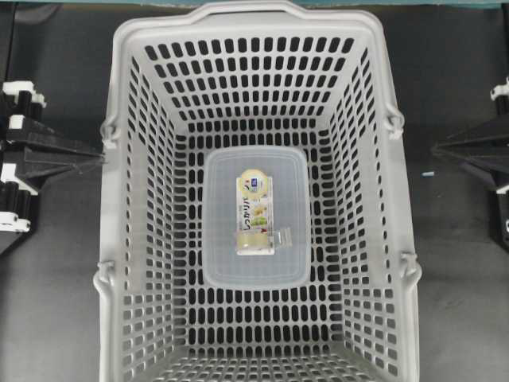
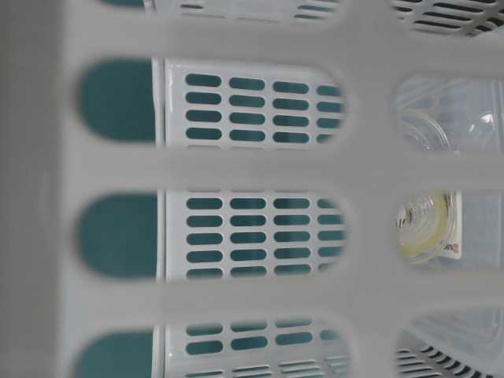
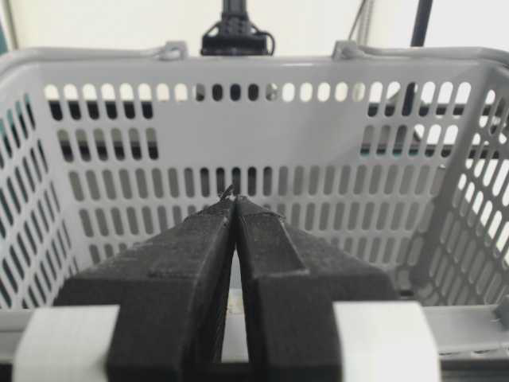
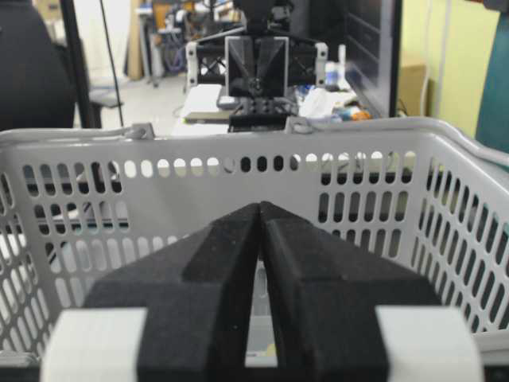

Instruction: Pick up the tape dispenser from the shopping basket with the left arm.

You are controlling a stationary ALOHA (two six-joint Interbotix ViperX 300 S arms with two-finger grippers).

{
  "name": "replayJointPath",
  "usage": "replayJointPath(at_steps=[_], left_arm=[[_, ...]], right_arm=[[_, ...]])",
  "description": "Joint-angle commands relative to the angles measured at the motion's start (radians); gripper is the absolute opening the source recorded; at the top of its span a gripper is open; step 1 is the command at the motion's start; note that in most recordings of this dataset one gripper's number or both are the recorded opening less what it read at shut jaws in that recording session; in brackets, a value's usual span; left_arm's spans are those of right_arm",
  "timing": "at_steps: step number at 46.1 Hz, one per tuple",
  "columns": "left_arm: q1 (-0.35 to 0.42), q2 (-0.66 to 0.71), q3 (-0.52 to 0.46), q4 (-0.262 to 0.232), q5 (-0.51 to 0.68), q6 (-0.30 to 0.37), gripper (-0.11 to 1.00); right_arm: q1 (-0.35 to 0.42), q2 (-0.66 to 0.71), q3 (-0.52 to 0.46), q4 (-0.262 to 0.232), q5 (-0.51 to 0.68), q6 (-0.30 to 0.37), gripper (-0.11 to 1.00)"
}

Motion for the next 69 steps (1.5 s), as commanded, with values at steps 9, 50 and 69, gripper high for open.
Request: replayJointPath(at_steps=[9,50,69], left_arm=[[-0.025,0.060,-0.230,0.040,0.268,-0.077,0.00],[-0.124,0.710,-0.828,0.041,0.916,-0.114,0.00],[-0.126,0.824,-0.871,0.041,0.948,-0.140,0.31]], right_arm=[[-0.002,-0.008,-0.017,0.006,0.063,0.006,0.00],[0.000,-0.051,-0.029,0.008,0.276,0.057,0.68],[0.000,-0.055,-0.028,0.008,0.272,0.057,0.74]])
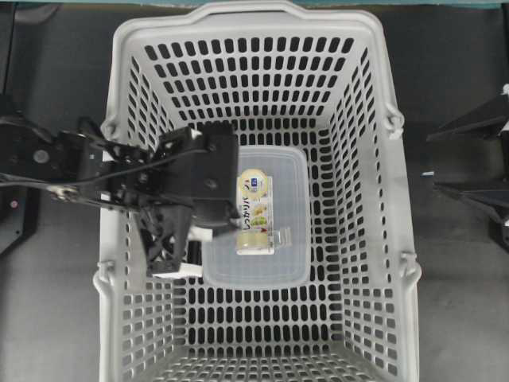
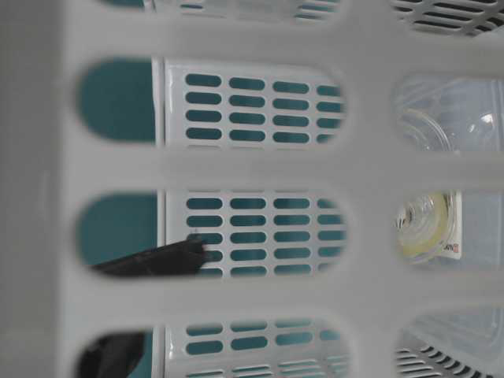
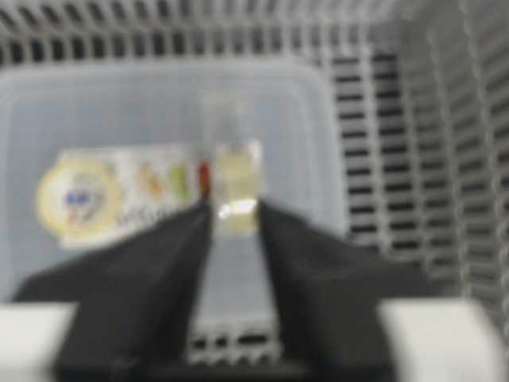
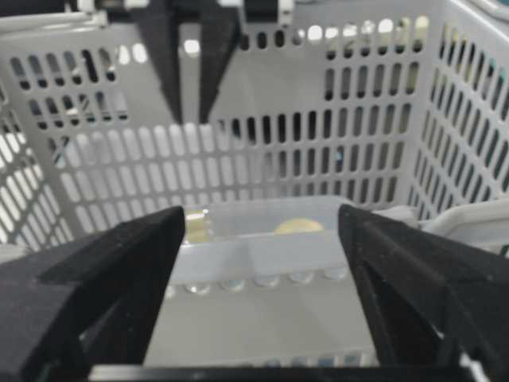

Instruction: Pick up the tape dispenser from the shopping basket with the left arm.

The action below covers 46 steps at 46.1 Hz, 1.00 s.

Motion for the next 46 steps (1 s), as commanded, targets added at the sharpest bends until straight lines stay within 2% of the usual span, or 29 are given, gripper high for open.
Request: replayJointPath(at_steps=[1,7,11,29,36,40,46], left_arm=[[-0.002,0.021,-0.038,0.005,0.014,-0.011,0.37],[-0.002,0.084,-0.060,0.003,0.044,-0.046,0.76],[-0.002,0.124,-0.074,0.003,0.054,-0.060,0.89],[-0.003,0.259,-0.086,0.003,0.049,-0.075,0.91],[-0.003,0.267,-0.097,0.003,0.052,-0.072,0.86],[-0.006,0.262,-0.101,0.003,0.061,-0.071,0.69],[-0.011,0.241,-0.118,0.003,0.071,-0.063,0.32]], right_arm=[[0.000,0.005,-0.021,0.003,-0.011,0.000,0.74],[0.000,0.005,-0.020,0.005,-0.011,0.002,0.74],[0.000,0.003,-0.018,0.003,-0.011,0.002,0.74],[0.000,-0.015,-0.014,0.003,-0.011,0.002,0.74],[0.000,-0.015,-0.009,0.005,-0.011,0.002,0.74],[0.000,-0.015,-0.005,0.003,-0.011,0.002,0.74],[0.000,-0.015,-0.003,0.005,-0.011,0.002,0.74]])
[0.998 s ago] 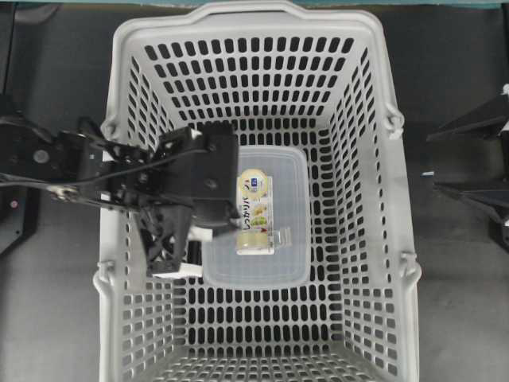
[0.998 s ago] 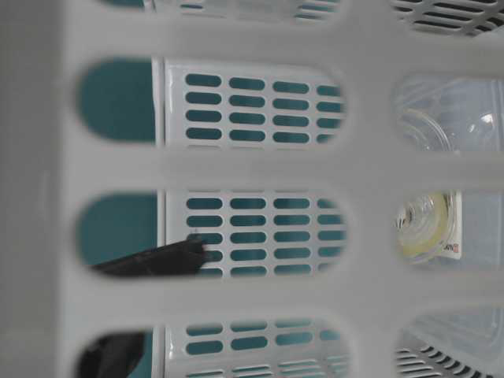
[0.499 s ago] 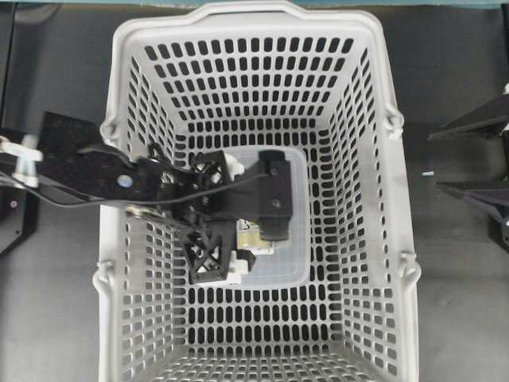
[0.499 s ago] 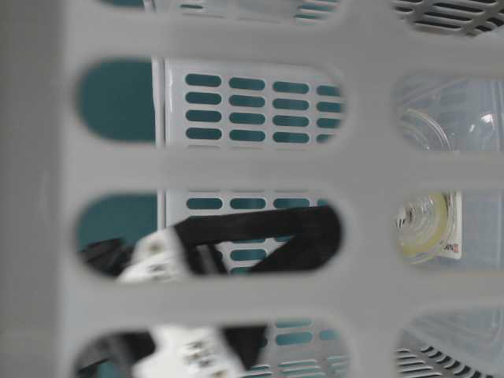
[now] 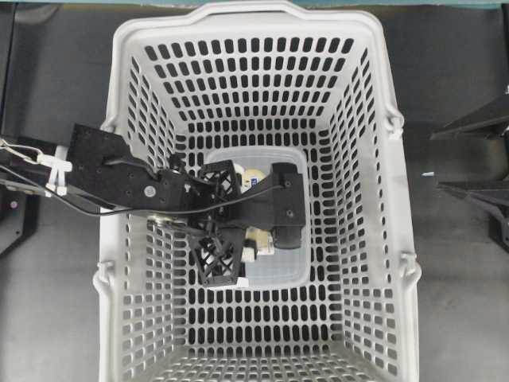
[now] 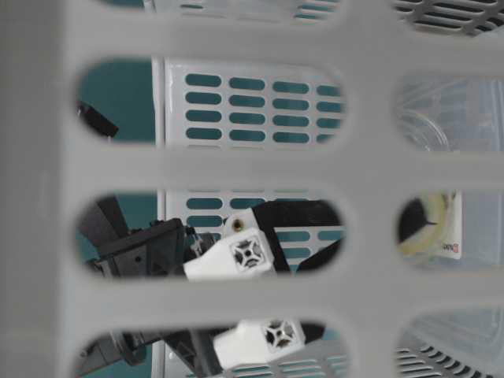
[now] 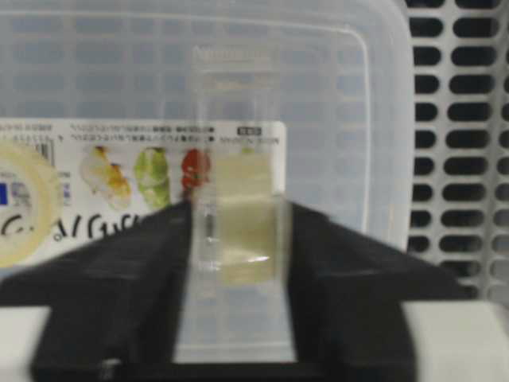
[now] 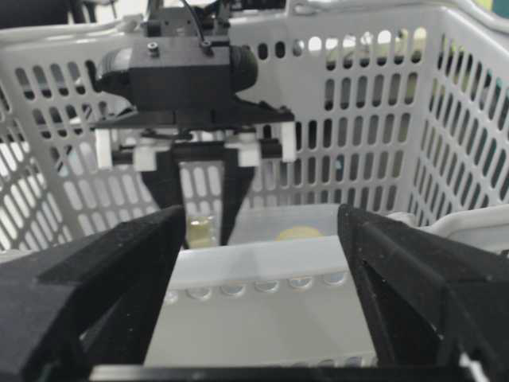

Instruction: Pick up the tape dispenser from the shopping basket with the left arm.

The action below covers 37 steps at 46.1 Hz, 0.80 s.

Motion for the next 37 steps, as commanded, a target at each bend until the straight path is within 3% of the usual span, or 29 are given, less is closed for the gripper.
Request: replayJointPath(at_steps=[1,6,19,26,37], left_arm=[[-0.006,-0.038,-0.037,0.002,0.008,0.009,0.28],[-0.005,-0.072,-0.089,0.003,0.057,0.011,0.28],[-0.002,-0.130,-0.367,0.003,0.391,0.011,0.28],[-0.002,-0.126,-0.494,0.002,0.505,0.012,0.28],[-0.005,-0.110,-0.525,0.003,0.543,0.011,0.28]], right_arm=[[0.000,0.006,-0.008,0.002,-0.009,0.000,0.74],[0.000,0.006,-0.008,0.002,-0.009,0.000,0.74],[0.000,0.005,-0.005,0.002,-0.009,0.000,0.74],[0.000,0.005,-0.005,0.003,-0.009,0.000,0.74],[0.000,0.005,-0.003,0.002,-0.011,0.000,0.74]])
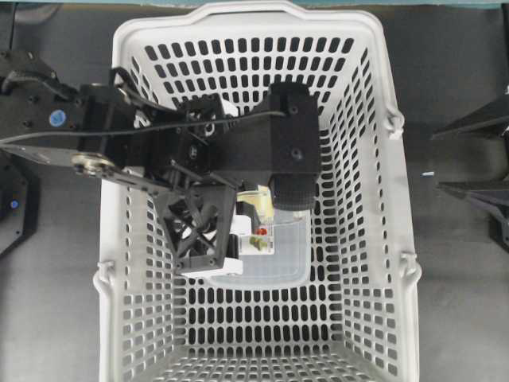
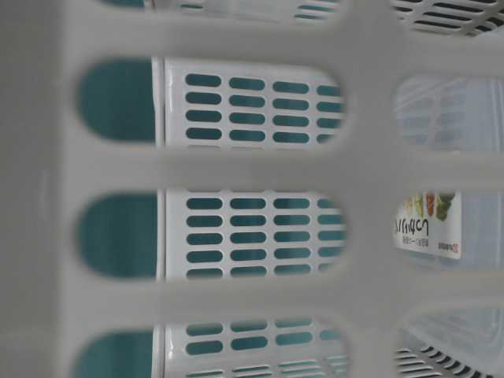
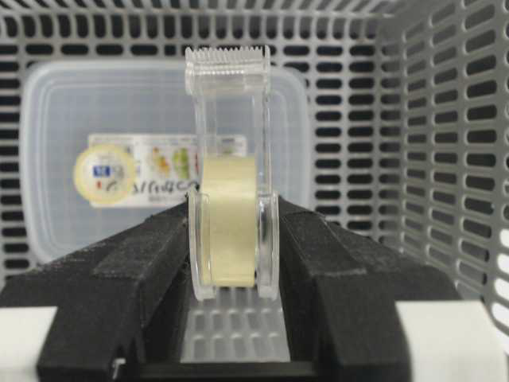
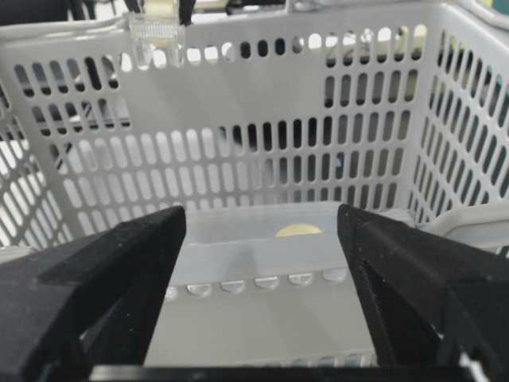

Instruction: Pick up the tape dispenser from the shopping basket with the left arm.

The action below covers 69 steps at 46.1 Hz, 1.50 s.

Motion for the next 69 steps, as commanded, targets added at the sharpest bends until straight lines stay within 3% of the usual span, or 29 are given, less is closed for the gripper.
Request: replayJointPath(at_steps=[1,69], left_arm=[[-0.002,-0.014,-0.025,0.005,0.000,0.000,0.28],[-0.005,-0.012,-0.005,0.005,-0.005,0.002,0.28]], right_arm=[[0.000,0.006,-0.006,0.002,-0.011,0.000,0.74],[0.000,0.003,-0.005,0.003,-0.009,0.000,0.74]])
